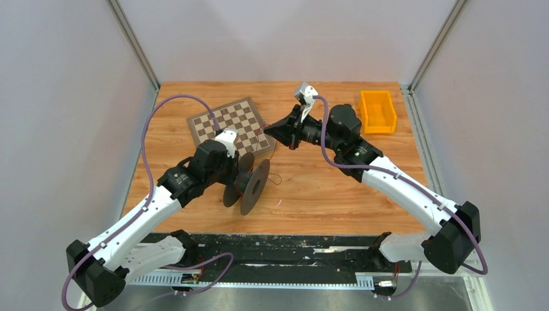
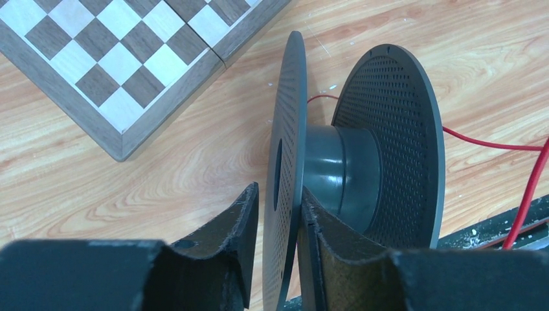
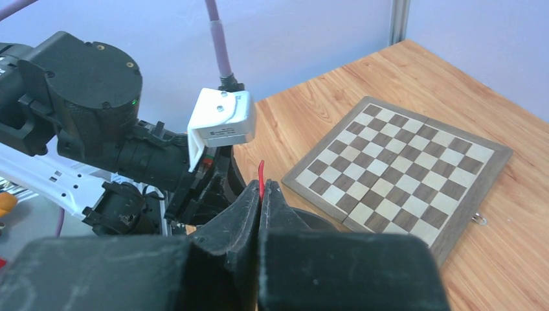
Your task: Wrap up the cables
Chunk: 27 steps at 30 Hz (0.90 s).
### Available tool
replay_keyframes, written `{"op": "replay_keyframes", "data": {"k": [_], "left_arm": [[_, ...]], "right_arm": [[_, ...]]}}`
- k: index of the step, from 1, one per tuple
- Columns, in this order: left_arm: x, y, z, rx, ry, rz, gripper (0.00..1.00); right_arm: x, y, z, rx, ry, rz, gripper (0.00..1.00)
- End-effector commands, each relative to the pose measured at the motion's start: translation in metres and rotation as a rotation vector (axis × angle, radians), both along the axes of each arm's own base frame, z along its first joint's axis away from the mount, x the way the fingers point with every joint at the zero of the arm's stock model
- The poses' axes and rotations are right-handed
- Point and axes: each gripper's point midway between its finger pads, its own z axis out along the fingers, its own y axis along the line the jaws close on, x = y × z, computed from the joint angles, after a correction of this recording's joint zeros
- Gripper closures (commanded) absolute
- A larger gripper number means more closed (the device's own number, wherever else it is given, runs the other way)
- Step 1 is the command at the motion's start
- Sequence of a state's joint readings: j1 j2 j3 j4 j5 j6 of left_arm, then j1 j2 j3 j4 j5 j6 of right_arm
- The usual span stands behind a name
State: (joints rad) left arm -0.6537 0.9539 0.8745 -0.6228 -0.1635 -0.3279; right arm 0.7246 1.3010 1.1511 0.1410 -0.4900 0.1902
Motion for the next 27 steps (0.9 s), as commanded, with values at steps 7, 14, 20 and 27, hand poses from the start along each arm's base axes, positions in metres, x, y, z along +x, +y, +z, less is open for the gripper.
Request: {"op": "replay_keyframes", "data": {"k": [7, 14, 20, 27], "left_arm": [[0.004, -0.003, 0.047, -0.084, -0.123, -0.030, 0.52], [-0.010, -0.017, 0.043, -0.142, -0.114, -0.155, 0.37], [-0.012, -0.022, 0.040, -0.162, -0.124, -0.181, 0.34], [-0.003, -0.020, 0.032, -0.129, -0.144, -0.166, 0.33]], "right_arm": [[0.032, -0.017, -0.001, 0.065, 0.042, -0.095, 1.00], [0.049, -0.020, -0.019, 0.093, 0.115, -0.105, 1.00], [0.050, -0.021, -0.022, 0.095, 0.123, -0.109, 1.00], [0.050, -0.022, -0.019, 0.098, 0.119, -0.113, 1.00]]}}
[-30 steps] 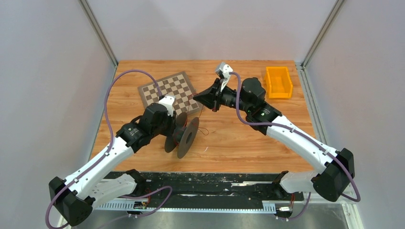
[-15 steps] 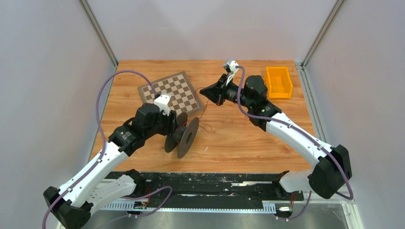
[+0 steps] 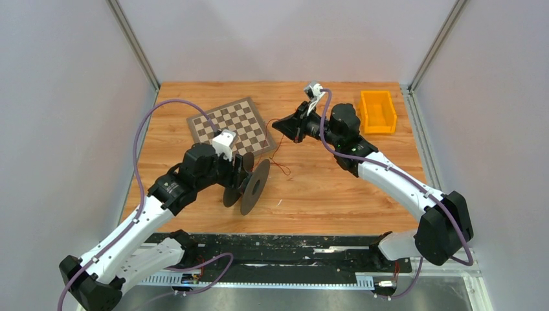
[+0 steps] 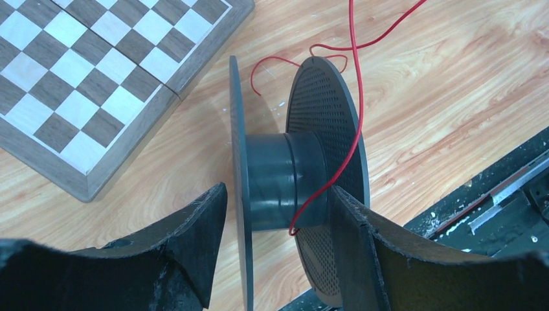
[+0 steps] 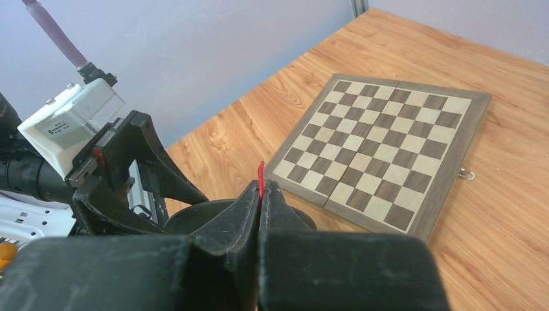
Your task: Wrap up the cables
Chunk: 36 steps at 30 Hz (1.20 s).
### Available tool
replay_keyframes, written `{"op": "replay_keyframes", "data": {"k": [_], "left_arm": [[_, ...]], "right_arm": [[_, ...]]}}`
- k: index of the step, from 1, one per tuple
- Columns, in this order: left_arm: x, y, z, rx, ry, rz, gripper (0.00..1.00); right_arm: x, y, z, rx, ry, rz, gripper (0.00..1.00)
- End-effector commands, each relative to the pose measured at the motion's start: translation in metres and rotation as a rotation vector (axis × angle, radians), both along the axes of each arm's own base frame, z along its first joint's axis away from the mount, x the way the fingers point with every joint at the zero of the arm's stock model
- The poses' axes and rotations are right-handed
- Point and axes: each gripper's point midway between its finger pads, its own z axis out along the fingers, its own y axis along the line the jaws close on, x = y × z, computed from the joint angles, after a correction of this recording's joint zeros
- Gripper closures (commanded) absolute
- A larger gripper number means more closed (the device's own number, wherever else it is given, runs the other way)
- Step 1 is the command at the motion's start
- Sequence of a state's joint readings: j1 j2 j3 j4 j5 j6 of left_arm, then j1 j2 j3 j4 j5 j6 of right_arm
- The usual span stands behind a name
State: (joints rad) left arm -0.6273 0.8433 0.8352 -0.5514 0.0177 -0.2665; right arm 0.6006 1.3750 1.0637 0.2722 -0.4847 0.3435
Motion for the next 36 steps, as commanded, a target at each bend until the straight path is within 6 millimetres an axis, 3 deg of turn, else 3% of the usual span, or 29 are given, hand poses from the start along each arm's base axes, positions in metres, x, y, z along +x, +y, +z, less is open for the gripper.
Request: {"op": "replay_keyframes", "data": {"k": [1, 15, 25, 36], "left_arm": [[0.012, -0.002, 0.005, 0.000, -0.064, -0.003, 0.33], [0.024, 0.005, -0.011, 0.061, -0.036, 0.065, 0.42], [0.027, 0.000, -0.019, 0.054, -0.018, 0.066, 0.42], [0.030, 0.018, -0.022, 0.116, -0.017, 0.144, 0.70]], "right_arm": [[-0.002, 0.000, 0.023, 0.053, -0.050, 0.008, 1.00], [0.001, -0.002, 0.019, 0.056, -0.040, -0.004, 1.00], [0.001, -0.005, 0.016, 0.059, -0.035, -0.007, 1.00], [0.009, -0.020, 0.003, 0.054, -0.014, -0.043, 1.00]]}}
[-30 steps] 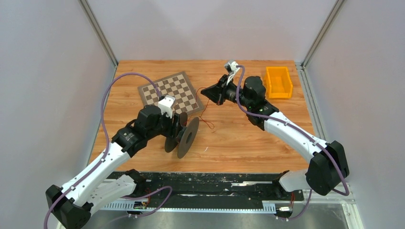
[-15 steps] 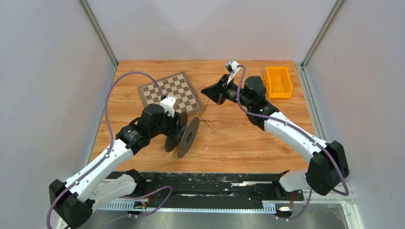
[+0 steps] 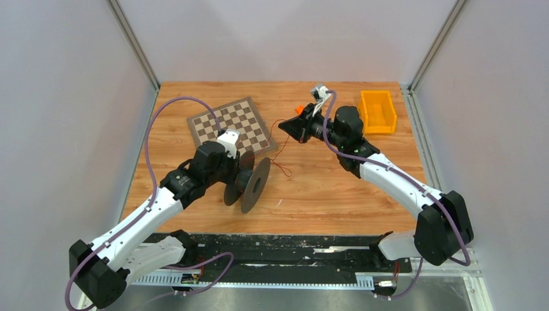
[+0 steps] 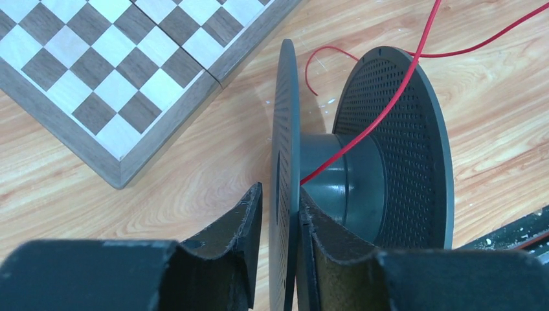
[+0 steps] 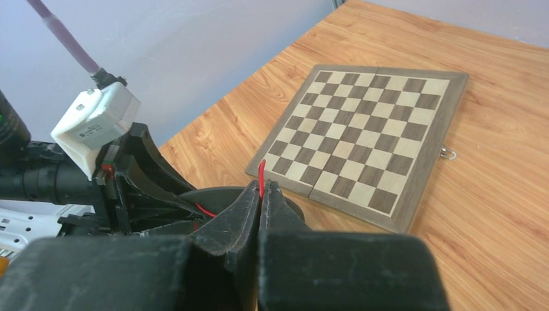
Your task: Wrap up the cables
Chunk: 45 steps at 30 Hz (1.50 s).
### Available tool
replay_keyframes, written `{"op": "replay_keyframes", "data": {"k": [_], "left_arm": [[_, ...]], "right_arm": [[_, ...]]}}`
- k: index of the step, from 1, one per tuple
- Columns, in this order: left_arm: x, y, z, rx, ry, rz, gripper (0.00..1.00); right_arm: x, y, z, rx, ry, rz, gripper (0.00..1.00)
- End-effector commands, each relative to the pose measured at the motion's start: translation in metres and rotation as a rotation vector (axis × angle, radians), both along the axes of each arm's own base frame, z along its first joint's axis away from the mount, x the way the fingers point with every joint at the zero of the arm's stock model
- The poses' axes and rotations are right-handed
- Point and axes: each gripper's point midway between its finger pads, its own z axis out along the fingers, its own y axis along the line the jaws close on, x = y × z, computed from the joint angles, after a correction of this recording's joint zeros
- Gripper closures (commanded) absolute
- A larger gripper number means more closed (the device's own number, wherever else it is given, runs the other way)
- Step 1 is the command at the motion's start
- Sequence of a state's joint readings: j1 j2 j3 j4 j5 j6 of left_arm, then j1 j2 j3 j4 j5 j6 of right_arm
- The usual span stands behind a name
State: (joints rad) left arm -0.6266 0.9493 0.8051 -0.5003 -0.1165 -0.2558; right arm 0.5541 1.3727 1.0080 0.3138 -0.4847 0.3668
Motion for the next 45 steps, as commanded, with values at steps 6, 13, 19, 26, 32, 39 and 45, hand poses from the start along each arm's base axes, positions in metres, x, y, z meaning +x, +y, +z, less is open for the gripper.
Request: {"op": "replay_keyframes", "data": {"k": [6, 13, 19, 26, 32, 39, 45], "left_arm": [[0.006, 0.009, 0.012, 0.011, -0.042, 0.045, 0.71], [0.004, 0.011, 0.013, 0.014, -0.044, 0.051, 0.71], [0.003, 0.008, 0.014, 0.001, -0.043, 0.037, 0.69], [0.002, 0.007, 0.005, 0.009, -0.017, 0.033, 0.67], [0.001, 0.006, 0.003, 0.015, -0.010, 0.030, 0.65], [-0.001, 0.007, 0.001, 0.037, -0.002, 0.029, 0.64], [-0.002, 0.007, 0.001, 0.043, -0.002, 0.029, 0.64]], "right_arm": [[0.000, -0.009, 0.009, 0.042, -0.025, -0.012, 1.00], [0.004, -0.016, -0.002, 0.037, -0.007, -0.027, 1.00], [0.003, -0.018, -0.008, 0.034, 0.008, -0.018, 1.00], [-0.001, -0.021, -0.021, 0.026, 0.027, -0.019, 1.00], [0.001, -0.024, -0.027, 0.021, 0.039, -0.025, 1.00], [0.005, -0.029, -0.031, 0.018, 0.047, -0.048, 1.00], [0.007, -0.034, -0.041, 0.015, 0.068, -0.061, 1.00]]}}
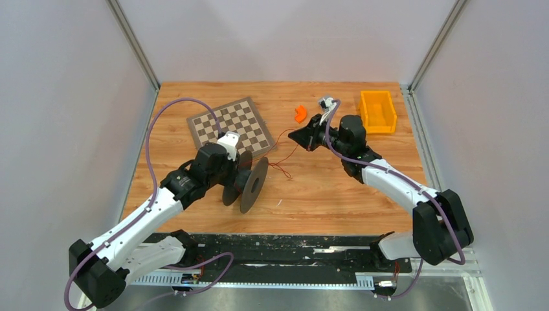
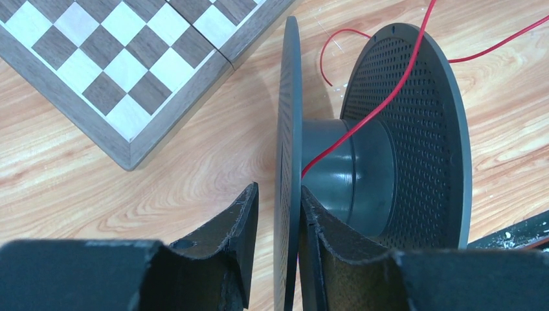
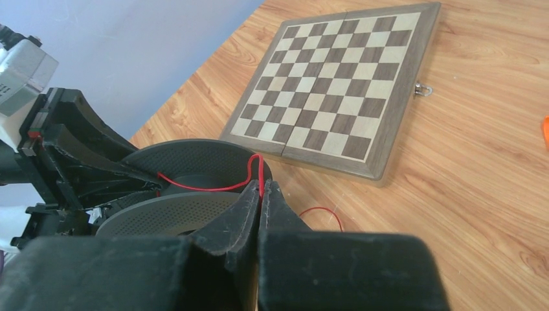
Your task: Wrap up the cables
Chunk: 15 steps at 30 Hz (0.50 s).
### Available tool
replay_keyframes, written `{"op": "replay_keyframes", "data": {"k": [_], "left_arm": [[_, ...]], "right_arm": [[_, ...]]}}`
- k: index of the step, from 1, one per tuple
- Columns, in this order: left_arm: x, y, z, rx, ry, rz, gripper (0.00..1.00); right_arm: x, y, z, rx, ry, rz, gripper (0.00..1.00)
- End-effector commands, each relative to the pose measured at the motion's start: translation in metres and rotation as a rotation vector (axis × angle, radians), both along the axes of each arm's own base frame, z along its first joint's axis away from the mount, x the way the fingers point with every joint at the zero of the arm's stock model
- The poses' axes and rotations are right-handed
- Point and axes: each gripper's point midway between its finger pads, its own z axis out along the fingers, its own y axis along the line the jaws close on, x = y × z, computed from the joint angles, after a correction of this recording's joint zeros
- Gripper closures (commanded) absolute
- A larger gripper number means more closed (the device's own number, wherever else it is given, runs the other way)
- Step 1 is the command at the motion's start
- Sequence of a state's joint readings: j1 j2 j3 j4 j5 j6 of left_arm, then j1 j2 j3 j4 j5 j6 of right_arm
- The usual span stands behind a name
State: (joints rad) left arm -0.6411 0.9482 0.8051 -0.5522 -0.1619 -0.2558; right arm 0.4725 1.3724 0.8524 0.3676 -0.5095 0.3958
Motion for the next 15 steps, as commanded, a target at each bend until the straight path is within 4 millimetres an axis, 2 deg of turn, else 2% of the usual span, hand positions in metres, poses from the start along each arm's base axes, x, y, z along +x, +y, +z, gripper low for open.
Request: {"op": "replay_keyframes", "data": {"k": [1, 15], "left_arm": [[0.003, -0.002, 0.009, -0.010, -0.026, 0.008, 0.64], [0.003, -0.004, 0.007, 0.001, -0.026, -0.009, 0.63]], "right_arm": [[0.000, -0.005, 0.017, 0.045, -0.043, -0.009, 1.00], [0.005, -0.017, 0.006, 0.052, -0.016, -0.036, 1.00]]}}
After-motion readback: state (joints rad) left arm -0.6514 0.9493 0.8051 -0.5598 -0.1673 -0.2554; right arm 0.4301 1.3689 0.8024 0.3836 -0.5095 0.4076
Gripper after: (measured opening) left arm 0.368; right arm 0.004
